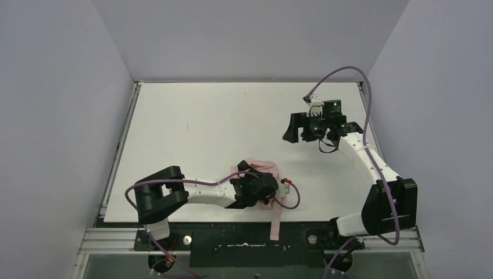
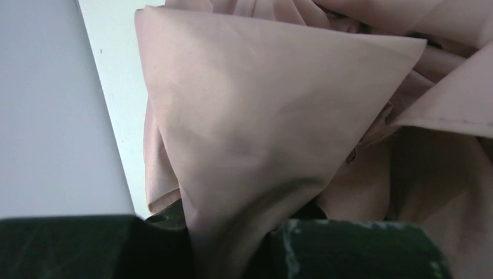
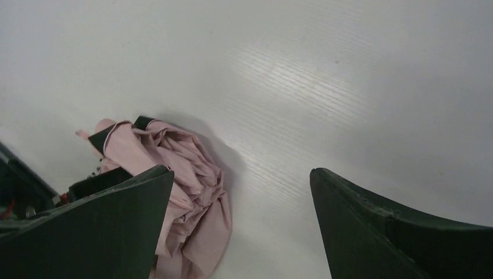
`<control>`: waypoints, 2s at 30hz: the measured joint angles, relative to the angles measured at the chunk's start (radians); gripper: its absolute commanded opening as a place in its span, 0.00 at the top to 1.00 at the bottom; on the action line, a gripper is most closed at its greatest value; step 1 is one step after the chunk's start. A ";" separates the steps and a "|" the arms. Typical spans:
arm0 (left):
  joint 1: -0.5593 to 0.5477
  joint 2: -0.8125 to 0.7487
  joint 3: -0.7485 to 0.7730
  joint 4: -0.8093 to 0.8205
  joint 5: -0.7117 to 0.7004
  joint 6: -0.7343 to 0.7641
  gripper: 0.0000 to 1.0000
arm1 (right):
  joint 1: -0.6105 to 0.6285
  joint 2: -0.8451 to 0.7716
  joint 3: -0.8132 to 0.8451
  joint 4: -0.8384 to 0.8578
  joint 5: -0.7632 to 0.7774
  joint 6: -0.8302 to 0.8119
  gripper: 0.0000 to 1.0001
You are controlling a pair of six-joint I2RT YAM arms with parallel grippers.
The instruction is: Put away the umbrella
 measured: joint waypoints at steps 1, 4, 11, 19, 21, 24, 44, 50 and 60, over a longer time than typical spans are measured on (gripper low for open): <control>-0.002 0.000 -0.009 0.020 -0.006 0.020 1.00 | 0.007 0.006 0.000 -0.003 -0.040 -0.026 0.09; -0.005 0.000 -0.030 0.064 -0.014 0.055 1.00 | 0.042 0.021 0.007 -0.025 -0.146 -0.144 0.09; -0.021 0.028 -0.050 0.150 -0.050 0.110 1.00 | 0.109 0.113 0.154 -0.231 -0.332 -0.563 0.08; -0.034 0.056 -0.065 0.227 -0.079 0.143 1.00 | 0.166 0.150 0.168 -0.369 -0.353 -0.817 0.07; -0.035 0.056 -0.069 0.235 -0.080 0.148 1.00 | 0.180 0.171 0.168 -0.389 -0.350 -0.853 0.07; -0.037 0.057 -0.070 0.239 -0.083 0.152 1.00 | 0.211 0.183 0.166 -0.408 -0.342 -0.888 0.07; -0.040 0.071 -0.075 0.264 -0.093 0.153 0.90 | 0.299 0.385 0.130 -0.455 -0.237 -0.988 0.26; -0.042 0.064 -0.079 0.249 -0.092 0.142 0.71 | 0.301 0.439 0.169 -0.478 -0.236 -0.990 0.57; -0.046 -0.161 -0.080 0.065 -0.069 0.003 0.43 | 0.304 0.455 0.176 -0.456 -0.235 -0.940 0.80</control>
